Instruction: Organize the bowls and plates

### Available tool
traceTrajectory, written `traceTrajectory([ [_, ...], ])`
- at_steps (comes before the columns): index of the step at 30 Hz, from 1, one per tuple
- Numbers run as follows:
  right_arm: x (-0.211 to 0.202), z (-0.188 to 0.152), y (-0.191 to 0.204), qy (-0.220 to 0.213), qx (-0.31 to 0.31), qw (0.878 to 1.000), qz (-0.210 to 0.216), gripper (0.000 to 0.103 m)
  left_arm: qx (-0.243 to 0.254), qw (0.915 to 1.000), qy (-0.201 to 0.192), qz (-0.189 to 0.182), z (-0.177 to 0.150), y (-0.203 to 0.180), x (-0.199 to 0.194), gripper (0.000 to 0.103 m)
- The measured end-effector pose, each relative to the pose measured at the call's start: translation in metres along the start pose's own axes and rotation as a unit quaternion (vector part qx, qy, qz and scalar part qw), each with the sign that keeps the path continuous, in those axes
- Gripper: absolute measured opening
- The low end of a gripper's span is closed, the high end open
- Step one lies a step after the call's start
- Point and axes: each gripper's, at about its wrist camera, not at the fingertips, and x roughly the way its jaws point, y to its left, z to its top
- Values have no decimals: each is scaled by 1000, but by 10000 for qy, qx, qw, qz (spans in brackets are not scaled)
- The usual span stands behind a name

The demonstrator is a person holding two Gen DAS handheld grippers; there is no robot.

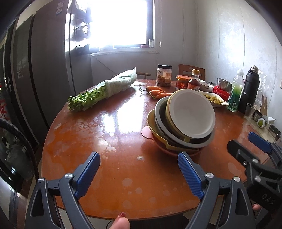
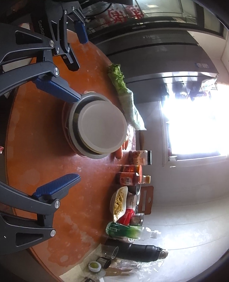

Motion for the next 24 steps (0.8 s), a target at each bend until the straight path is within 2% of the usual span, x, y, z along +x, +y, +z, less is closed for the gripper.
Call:
traceTrajectory([
  [6, 1, -13, -1, 90, 33, 10000, -7, 84, -31, 10000, -8, -2, -6, 0, -2, 90],
  [15, 9, -32, 0, 329, 21, 9994, -34, 84, 1, 9997, 230, -4, -25, -10, 9, 90],
  [24, 11, -38, -7, 412, 109, 9991, -27, 84, -97, 9991, 401, -41, -30, -10, 19, 90],
])
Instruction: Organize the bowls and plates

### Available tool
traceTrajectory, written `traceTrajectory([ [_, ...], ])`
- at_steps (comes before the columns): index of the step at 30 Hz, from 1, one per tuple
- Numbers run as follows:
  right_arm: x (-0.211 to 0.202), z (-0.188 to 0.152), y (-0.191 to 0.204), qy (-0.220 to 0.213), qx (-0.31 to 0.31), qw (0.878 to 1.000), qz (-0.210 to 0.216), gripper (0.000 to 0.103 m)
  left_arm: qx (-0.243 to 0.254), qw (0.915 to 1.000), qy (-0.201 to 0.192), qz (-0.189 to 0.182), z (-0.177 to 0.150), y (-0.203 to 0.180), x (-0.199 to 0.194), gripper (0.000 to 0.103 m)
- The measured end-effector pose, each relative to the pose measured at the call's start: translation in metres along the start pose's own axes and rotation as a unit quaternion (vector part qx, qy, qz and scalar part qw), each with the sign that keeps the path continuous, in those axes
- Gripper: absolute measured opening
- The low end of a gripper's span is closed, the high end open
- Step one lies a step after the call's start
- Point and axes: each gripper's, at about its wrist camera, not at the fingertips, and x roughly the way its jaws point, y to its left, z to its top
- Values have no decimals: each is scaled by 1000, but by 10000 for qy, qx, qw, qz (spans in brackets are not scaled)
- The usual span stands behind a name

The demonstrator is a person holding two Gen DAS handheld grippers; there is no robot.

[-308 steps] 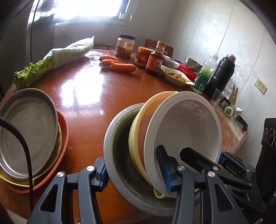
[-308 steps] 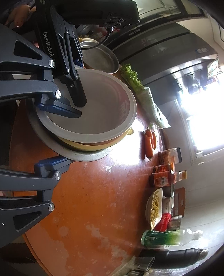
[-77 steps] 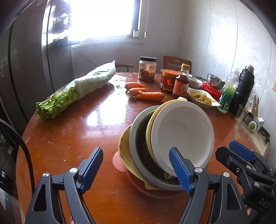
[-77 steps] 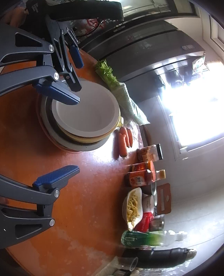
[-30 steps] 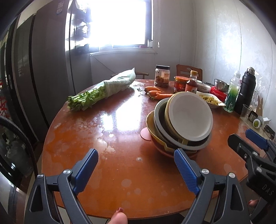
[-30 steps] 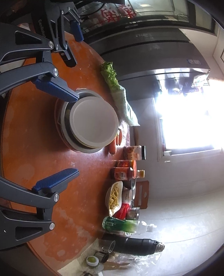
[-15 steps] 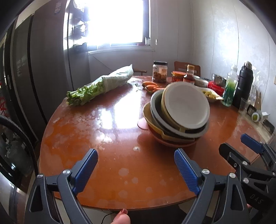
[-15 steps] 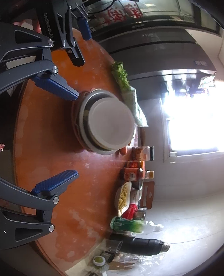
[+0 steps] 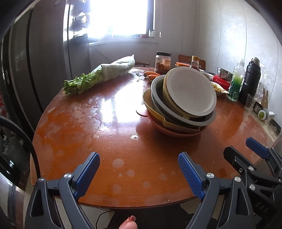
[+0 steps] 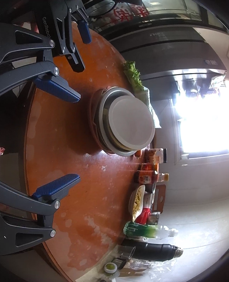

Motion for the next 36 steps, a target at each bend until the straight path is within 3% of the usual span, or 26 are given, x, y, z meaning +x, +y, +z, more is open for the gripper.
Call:
traceTrajectory([
  [36, 9, -2, -4, 155, 124, 9998, 76, 84, -6, 9999, 107, 82, -3, 1, 8, 90],
])
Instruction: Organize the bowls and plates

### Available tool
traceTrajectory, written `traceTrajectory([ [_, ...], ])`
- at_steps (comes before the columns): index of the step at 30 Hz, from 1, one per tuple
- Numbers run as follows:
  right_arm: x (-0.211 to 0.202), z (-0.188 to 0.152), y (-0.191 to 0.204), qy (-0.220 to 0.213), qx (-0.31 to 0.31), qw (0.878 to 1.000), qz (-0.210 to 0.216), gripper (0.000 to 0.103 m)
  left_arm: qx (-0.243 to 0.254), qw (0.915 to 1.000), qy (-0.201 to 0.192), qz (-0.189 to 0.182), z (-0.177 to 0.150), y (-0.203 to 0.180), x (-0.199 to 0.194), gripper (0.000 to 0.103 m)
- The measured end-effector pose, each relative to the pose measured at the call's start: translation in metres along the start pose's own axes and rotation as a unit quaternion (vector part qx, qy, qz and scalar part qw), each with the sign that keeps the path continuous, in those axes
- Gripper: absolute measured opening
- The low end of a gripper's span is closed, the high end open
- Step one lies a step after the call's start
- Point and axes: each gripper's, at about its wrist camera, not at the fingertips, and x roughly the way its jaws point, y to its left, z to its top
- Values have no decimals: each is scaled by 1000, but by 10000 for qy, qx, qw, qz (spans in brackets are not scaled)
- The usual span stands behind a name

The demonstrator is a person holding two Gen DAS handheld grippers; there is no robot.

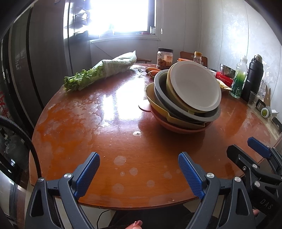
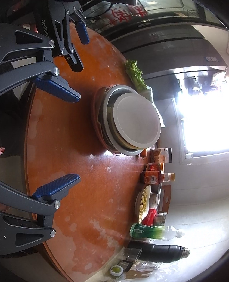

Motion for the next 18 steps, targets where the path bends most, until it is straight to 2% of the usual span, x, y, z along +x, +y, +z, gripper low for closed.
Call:
traceTrajectory([
  [18, 1, -1, 0, 24, 33, 10000, 28, 84, -11, 10000, 19, 60, 1, 1, 3, 91],
])
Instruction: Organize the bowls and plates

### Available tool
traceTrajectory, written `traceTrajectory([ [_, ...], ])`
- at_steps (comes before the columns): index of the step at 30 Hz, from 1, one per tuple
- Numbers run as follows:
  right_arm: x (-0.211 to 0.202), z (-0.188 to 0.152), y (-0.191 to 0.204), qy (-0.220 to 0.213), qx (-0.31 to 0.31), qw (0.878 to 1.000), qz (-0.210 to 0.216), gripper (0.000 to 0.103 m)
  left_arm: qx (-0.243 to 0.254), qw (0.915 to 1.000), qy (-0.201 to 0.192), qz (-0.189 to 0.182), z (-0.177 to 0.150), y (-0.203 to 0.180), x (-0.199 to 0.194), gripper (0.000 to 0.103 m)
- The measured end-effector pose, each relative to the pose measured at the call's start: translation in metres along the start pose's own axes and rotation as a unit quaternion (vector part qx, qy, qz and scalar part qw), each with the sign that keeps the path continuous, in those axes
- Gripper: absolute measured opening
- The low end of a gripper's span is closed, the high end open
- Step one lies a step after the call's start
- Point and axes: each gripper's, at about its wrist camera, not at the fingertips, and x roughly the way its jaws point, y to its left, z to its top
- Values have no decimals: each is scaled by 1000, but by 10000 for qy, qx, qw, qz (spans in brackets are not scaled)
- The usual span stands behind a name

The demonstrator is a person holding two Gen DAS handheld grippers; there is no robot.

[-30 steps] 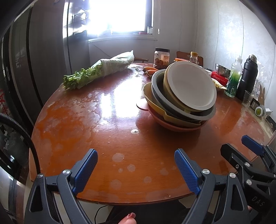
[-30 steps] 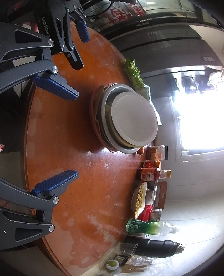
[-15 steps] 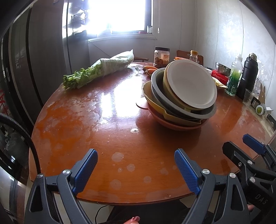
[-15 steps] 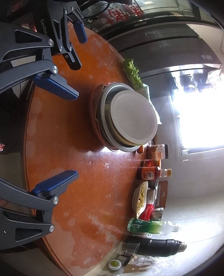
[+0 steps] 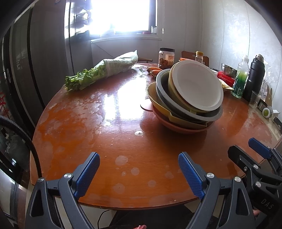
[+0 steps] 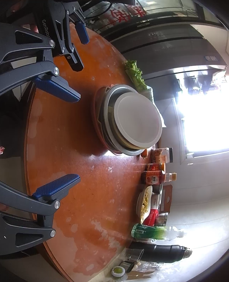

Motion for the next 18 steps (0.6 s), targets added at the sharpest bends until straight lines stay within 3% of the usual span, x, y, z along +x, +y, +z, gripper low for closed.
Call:
traceTrajectory([
  [18, 1, 4, -20, -1, 212, 9996, -165, 84, -91, 9999, -34, 56, 6, 10, 2, 91],
])
